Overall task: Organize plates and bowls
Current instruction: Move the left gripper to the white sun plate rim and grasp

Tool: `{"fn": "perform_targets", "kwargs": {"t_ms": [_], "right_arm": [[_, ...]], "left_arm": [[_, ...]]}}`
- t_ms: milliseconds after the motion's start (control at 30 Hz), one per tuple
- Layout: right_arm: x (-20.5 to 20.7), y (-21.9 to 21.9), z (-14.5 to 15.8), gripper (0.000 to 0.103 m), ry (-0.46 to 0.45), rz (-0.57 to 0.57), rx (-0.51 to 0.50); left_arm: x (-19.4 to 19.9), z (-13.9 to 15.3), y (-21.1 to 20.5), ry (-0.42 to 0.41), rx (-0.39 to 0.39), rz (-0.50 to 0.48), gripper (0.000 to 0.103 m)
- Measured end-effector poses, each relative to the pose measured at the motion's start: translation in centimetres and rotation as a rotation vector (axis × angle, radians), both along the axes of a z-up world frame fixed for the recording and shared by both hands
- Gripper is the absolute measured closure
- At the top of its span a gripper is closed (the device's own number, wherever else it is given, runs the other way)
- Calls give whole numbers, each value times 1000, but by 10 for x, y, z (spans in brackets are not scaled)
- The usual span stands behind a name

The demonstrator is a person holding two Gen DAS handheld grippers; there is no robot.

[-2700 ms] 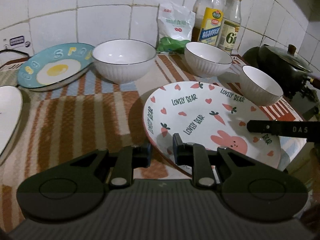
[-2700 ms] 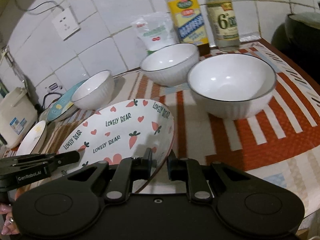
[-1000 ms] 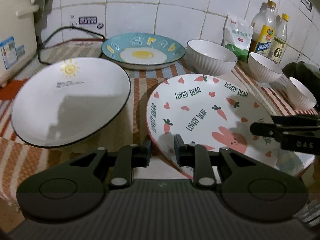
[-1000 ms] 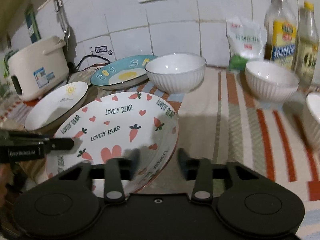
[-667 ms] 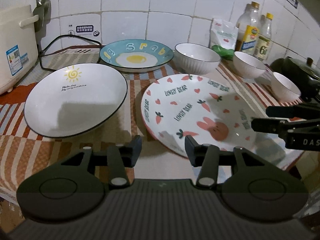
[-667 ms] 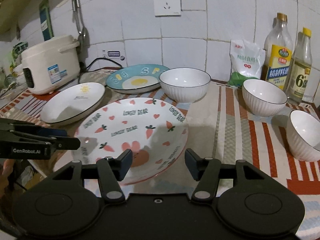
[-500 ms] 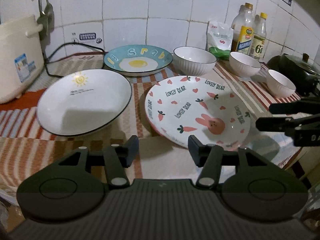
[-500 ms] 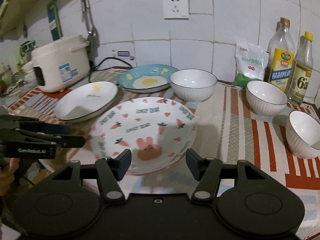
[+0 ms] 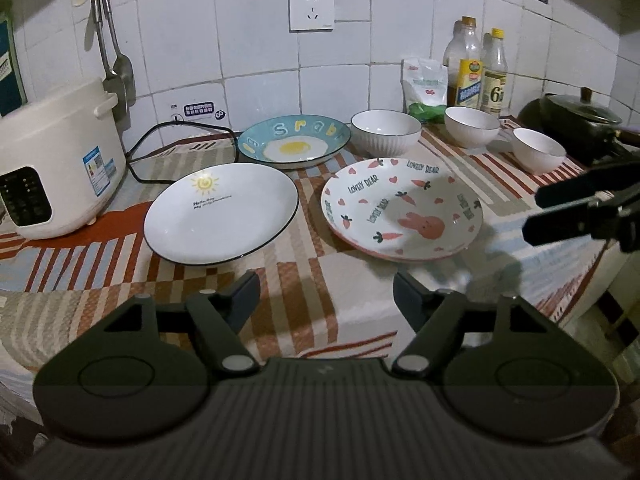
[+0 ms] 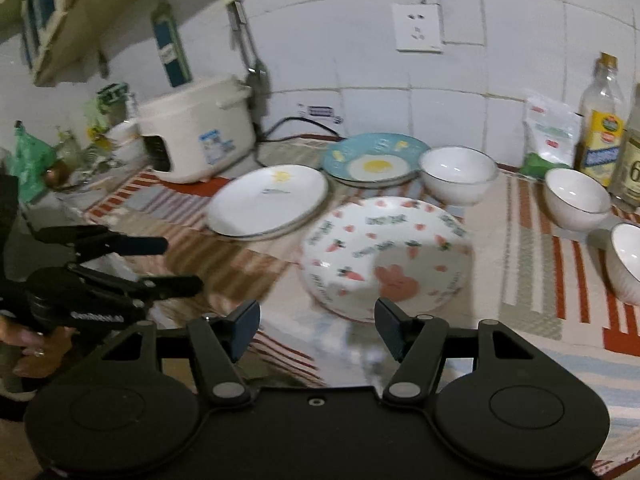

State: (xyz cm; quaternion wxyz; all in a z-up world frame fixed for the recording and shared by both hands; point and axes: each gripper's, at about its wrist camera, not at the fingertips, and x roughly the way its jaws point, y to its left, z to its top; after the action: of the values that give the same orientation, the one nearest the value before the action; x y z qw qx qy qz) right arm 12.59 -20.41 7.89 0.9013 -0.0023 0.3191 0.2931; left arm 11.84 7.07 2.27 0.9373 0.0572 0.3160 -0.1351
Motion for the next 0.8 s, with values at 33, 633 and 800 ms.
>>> {"fn": "perform_targets", "kwargs": {"t_ms": [33,633,800], "right_arm": [[-2,4,2,34,-8,8,4],[51,95,-12,36,-81,102,90],[90,118,-23,40,-105,73,3]], "left_arm": [[-2,1,4,-4,-3,-3,29],[30,-19,72,-75,-45,114,34],[57,-30,84,-87,-61,155,35]]}}
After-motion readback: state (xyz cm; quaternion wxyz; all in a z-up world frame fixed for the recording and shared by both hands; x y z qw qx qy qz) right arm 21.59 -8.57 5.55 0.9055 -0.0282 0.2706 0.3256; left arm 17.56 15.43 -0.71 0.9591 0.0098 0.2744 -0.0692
